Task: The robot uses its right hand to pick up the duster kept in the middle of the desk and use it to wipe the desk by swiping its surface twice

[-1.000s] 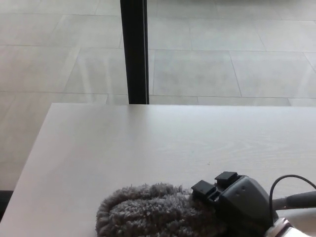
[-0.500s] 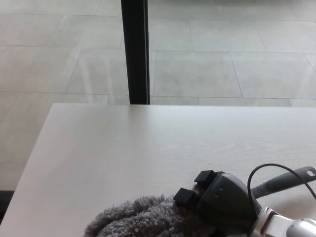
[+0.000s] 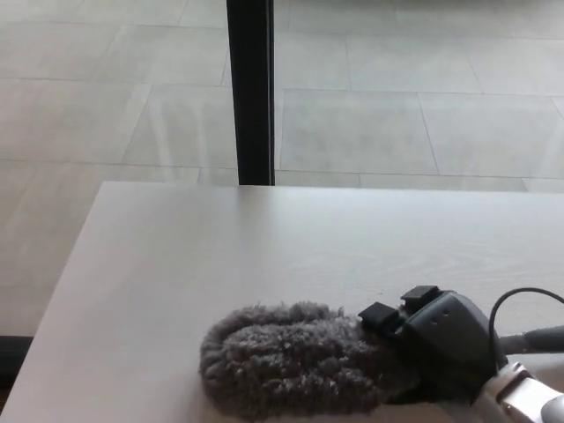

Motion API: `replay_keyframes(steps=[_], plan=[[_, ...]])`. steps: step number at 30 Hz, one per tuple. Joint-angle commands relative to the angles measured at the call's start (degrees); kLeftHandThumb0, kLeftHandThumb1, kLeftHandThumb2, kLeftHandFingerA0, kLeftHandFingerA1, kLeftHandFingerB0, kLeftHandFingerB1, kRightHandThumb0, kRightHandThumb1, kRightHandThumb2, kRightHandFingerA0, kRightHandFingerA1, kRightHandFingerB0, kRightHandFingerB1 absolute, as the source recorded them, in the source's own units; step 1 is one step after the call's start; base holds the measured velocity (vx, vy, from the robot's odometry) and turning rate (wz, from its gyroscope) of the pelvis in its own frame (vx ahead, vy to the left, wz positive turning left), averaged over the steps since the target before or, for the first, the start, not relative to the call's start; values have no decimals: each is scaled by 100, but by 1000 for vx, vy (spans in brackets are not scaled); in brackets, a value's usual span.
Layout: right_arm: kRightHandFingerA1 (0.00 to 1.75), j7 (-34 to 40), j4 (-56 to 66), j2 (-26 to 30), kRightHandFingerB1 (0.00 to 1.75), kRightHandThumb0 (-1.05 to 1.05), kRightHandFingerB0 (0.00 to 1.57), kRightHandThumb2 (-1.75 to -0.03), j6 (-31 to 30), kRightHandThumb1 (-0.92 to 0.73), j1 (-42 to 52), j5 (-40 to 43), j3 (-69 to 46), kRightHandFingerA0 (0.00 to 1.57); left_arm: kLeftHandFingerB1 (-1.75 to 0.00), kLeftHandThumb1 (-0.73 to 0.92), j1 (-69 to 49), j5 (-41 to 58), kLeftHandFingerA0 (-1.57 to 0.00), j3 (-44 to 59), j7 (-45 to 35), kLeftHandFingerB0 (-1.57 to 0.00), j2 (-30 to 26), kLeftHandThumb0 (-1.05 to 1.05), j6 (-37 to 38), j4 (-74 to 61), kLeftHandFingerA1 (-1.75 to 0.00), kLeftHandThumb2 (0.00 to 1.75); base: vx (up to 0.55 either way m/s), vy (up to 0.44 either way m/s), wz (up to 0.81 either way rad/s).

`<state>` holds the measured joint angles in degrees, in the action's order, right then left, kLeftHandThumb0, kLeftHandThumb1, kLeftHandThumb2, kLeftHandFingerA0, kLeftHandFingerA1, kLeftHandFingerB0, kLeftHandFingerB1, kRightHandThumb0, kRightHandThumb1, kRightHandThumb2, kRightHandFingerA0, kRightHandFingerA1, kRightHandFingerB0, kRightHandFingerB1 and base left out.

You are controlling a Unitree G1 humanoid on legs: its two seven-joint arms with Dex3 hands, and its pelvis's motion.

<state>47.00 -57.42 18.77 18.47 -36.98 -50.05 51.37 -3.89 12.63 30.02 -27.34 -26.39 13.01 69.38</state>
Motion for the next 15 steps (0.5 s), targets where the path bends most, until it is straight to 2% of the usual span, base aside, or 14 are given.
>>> replay_keyframes(steps=[1, 2, 3, 4, 5, 6, 8, 9, 10, 11, 12, 13, 14, 15], plan=[[175, -1661, -931, 339, 142, -30, 72, -68, -1398, -79, 420, 652, -855, 89, -107, 49, -73, 216, -106, 101, -90, -90, -27, -105, 293, -35, -100, 98, 0, 0, 0], [175, -1730, -1035, 370, 158, -27, 69, -72, -1522, -75, 414, 781, -1050, 92, -108, 48, -94, 237, -107, 112, -87, -91, -12, -105, 274, -108, -101, 101, 0, 0, 0], [175, -2093, -1216, 410, 135, -27, 69, -68, -1851, -73, 345, 891, -1202, 86, -109, 47, -90, 245, -107, 119, -102, -89, -20, -105, 231, -108, -102, 102, 0, 0, 0], [175, -2260, -1292, 440, 132, -27, 67, -63, -2038, -70, 311, 909, -1254, 82, -109, 48, -94, 257, -106, 130, -130, -88, -28, -105, 230, -105, -102, 99, 0, 0, 0], [133, -2536, -1412, 506, 104, -39, 77, -94, -2259, -54, 266, 1032, -1456, 110, -109, 49, -110, 279, -103, 143, -258, -86, -48, -105, 276, -106, -104, 96, 0, 0, 0], [167, -2552, -1451, 547, 104, -34, 72, -62, -2286, -69, 279, 1127, -1590, 84, -109, 48, -107, 274, -106, 138, -261, -88, -51, -105, 277, -106, -103, 98, 0, 0, 0], [165, -2424, -1497, 664, 107, -33, 73, -64, -2278, -70, 355, 1223, -1792, 86, -108, 49, -101, 265, -105, 139, -218, -89, -60, -105, 275, -100, -103, 95, 0, 0, 0], [171, -2528, -1566, 666, 129, -35, 75, -66, -2494, -76, 336, 1361, -1986, 85, -108, 49, -83, 266, -104, 148, -203, -90, -77, -105, 253, -64, -103, 98, 0, 0, 0], [166, -2594, -1550, 752, 123, -35, 68, -64, -2404, -75, 389, 1509, -2173, 79, -107, 49, -100, 276, -103, 161, -231, -89, -77, -105, 272, -51, -103, 96, 0, 0, 0], [162, -2696, -1597, 791, 92, -34, 65, -63, -2507, -69, 404, 1855, -2543, 79, -109, 50, -113, 256, -103, 143, -206, -87, -66, -105, 295, -83, -103, 99, 0, 0, 0], [162, -2749, -1621, 796, 92, -34, 65, -63, -2554, -69, 403, 1982, -2715, 79, -109, 50, -130, 252, -103, 141, -195, -87, -60, -105, 307, -95, -103, 99, 0, 0, 0], [162, -2890, -1668, 796, 82, -35, 55, -63, -2624, -75, 379, 2086, -2880, 74, -107, 49, -161, 270, -102, 161, -215, -87, -56, -105, 317, -84, -103, 96, 0, 0, 0], [161, -2954, -1692, 806, 87, -35, 59, -64, -2662, -76, 386, 2232, -3079, 74, -105, 48, -172, 280, -102, 170, -231, -90, -56, -105, 306, -83, -102, 96, 0, 0, 0], [154, -3011, -1711, 823, 77, -30, 55, -63, -2654, -71, 420, 2462, -3372, 70, -103, 48, -181, 291, -103, 181, -241, -92, -57, -105, 289, -83, -101, 95, 0, 0, 0]])
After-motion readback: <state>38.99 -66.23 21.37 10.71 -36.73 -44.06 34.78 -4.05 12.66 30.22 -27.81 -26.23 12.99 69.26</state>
